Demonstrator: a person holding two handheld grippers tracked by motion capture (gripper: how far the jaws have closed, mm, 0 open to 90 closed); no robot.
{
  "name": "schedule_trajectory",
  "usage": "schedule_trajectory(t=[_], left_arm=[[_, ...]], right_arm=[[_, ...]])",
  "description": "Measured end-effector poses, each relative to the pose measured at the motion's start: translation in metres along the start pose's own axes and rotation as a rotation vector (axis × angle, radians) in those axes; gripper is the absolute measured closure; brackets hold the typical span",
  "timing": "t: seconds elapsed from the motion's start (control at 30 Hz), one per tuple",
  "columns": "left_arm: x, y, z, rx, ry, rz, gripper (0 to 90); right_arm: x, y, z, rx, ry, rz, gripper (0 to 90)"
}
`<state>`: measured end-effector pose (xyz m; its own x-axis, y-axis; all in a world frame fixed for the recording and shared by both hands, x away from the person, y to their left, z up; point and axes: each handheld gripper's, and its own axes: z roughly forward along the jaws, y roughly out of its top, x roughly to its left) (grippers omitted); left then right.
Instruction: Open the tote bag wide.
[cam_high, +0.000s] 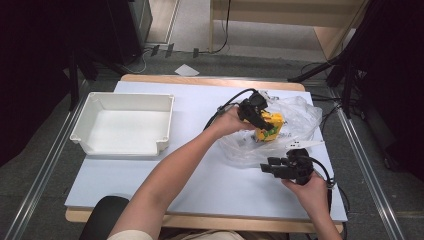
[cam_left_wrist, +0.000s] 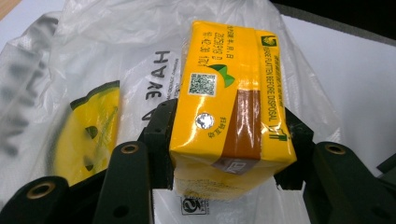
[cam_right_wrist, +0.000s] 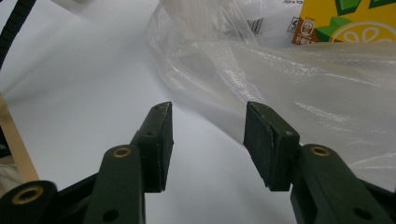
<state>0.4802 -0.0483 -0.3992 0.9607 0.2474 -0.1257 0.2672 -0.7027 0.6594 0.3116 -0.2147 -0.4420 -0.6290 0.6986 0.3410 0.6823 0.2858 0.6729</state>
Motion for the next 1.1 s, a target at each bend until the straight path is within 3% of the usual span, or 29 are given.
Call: schedule_trajectory(t=[0.27, 0.43, 0.63, 1.1], left_arm=[[0.000, 0.009, -0.016, -0.013, -0.001, -0.015, 52.2], [0.001, 0.014, -0.036, -0.010, -0.001, -0.025, 52.1], [0.003, 0.011, -0.050, -0.006, -0.002, -0.046, 52.1], [-0.003, 0.003, -0.078, 0.006, -0.011, -0.038, 52.1]], right_arm=[[0.001, 0.000, 0.000, 0.000, 0.005, -0.003, 53.3], [0.002, 0.000, 0.001, 0.005, 0.011, -0.008, 53.3], [0.003, 0.000, 0.002, 0.007, 0.013, -0.008, 53.0], [0.004, 0.001, 0.005, 0.015, 0.024, -0.026, 51.9]])
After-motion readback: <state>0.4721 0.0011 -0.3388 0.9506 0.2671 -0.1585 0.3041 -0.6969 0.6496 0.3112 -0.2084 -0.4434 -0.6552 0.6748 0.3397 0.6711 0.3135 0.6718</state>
